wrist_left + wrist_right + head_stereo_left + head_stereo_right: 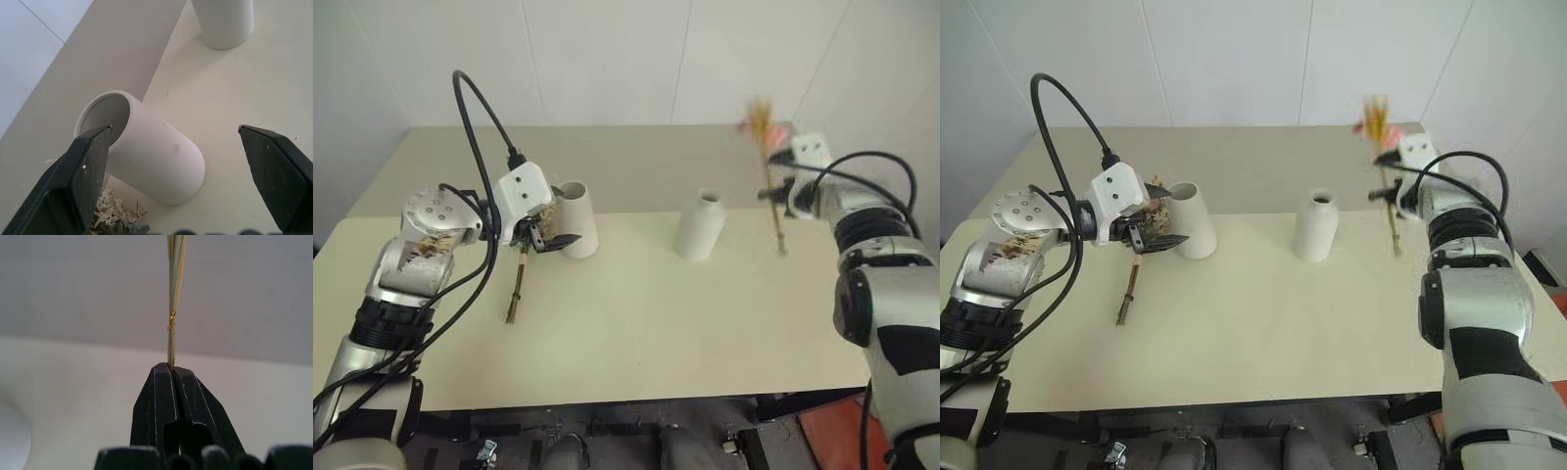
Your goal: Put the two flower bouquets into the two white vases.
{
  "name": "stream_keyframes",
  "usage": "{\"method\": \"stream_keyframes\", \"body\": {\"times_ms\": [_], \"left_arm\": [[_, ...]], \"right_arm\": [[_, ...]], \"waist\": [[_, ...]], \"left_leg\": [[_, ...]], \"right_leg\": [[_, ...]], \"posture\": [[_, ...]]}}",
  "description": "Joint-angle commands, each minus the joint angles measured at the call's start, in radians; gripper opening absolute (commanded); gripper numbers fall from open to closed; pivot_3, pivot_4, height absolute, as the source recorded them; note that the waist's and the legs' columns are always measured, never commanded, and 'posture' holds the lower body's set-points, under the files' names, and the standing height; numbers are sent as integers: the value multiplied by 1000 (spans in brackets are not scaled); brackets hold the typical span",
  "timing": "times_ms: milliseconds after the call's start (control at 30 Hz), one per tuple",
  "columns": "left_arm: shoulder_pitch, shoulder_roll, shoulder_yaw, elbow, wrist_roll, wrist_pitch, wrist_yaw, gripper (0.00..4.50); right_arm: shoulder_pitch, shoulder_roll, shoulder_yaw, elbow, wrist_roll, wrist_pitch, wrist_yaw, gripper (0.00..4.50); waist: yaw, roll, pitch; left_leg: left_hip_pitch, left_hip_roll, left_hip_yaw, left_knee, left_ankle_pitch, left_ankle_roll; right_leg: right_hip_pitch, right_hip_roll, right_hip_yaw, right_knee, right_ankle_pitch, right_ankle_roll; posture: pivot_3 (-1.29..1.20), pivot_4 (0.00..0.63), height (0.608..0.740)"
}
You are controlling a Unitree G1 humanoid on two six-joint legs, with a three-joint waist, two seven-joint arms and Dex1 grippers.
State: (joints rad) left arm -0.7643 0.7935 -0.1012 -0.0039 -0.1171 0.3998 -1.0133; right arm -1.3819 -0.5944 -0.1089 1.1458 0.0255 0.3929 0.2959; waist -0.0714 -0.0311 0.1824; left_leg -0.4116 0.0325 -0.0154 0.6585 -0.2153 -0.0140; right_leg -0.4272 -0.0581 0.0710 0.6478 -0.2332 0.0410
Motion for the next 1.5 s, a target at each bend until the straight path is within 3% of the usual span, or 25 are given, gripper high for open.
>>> {"method": "stream_keyframes", "body": {"times_ms": [33,200,367,633,767,1500], "left_arm": [[-31,8,16,-4,3,-11,3,4500],[-49,1,5,16,6,-23,-7,4500],[-48,8,10,15,7,-25,-12,4500],[-10,40,28,-16,4,-10,-10,4500],[-16,37,20,-12,2,-13,-11,4500],[-18,26,23,-5,-5,-22,-17,4500]], "right_arm": [[5,29,-132,-212,91,-186,-126,14],[103,168,-323,-550,339,-183,-134,14],[259,287,-259,-903,390,-107,-159,14],[481,318,-156,-1254,359,11,-218,14],[565,318,-141,-1269,341,-35,-195,14],[643,362,-54,-1135,251,-207,-121,14]], "waist": [[0,0,0],[3,0,0],[7,1,0],[11,1,0],[12,1,0],[7,1,0]], "left_leg": [[0,0,0,0,0,0],[0,0,-1,0,0,0],[-1,0,-3,0,0,0],[-3,0,-4,1,0,0],[-2,0,-4,2,0,0],[-1,0,-4,2,0,0]], "right_leg": [[0,0,0,0,0,0],[1,0,-1,1,0,0],[1,0,-2,3,0,0],[0,0,-2,7,0,0],[0,0,-2,7,0,0],[0,1,-2,2,0,0]], "posture": [[0,150,740],[0,150,740],[0,150,740],[0,150,740],[0,150,740],[0,150,740]]}}
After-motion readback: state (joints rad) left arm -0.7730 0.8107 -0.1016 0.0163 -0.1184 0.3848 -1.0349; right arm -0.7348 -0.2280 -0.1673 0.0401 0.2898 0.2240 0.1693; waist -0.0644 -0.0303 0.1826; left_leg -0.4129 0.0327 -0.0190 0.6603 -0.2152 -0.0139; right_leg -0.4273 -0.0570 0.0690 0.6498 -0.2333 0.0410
